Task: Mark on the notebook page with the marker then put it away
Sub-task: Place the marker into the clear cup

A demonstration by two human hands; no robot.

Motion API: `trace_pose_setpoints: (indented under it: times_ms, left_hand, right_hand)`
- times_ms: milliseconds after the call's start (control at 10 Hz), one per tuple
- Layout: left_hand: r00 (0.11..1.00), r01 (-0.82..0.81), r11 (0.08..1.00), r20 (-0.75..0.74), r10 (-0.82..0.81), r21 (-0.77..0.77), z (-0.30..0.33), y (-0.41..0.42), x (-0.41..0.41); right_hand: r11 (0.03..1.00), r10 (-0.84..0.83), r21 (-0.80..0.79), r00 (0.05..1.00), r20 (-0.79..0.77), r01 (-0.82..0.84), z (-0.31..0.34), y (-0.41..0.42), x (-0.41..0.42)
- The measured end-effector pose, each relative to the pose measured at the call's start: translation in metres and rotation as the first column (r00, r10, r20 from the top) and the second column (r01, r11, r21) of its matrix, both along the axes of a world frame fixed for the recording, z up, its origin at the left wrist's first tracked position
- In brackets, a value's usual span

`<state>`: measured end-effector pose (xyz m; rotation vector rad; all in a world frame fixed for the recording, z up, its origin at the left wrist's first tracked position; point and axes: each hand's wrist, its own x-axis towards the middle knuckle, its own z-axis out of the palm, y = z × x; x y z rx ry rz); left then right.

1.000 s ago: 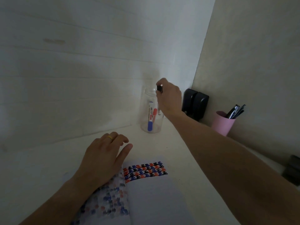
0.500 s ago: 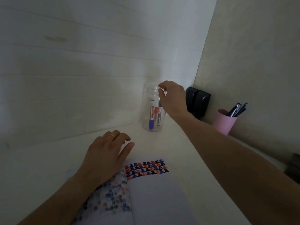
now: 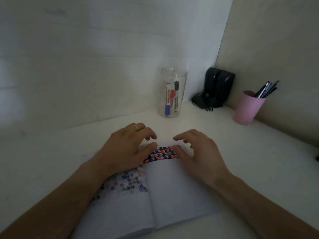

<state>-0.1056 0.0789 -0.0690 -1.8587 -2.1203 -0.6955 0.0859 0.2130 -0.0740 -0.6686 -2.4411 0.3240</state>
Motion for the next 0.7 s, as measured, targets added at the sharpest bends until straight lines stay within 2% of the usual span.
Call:
trace_pose_setpoints:
  times_ms: [200, 600, 700]
  left_hand:
    - [0.996, 0.092, 0.989, 0.008, -0.092, -0.116, -0.008, 0.005, -0.004]
    - [0.995, 0.102, 0.985, 0.025, -0.1, -0.139, -0.009, 0.006, -0.005]
    - [0.995, 0.101, 0.986, 0.034, -0.097, -0.129, -0.008, 0.005, -0.005]
  right_hand:
    - [0.999, 0.033, 0.022, 0.991, 0.132, -0.036, -0.017, 0.004, 0.004]
    - [0.999, 0.033, -0.016, 0.985, 0.17, -0.03, -0.013, 0.001, 0.005]
    - [0.999, 0.009, -0.034, 0.996, 0.086, -0.006, -0.005, 0.001, 0.006]
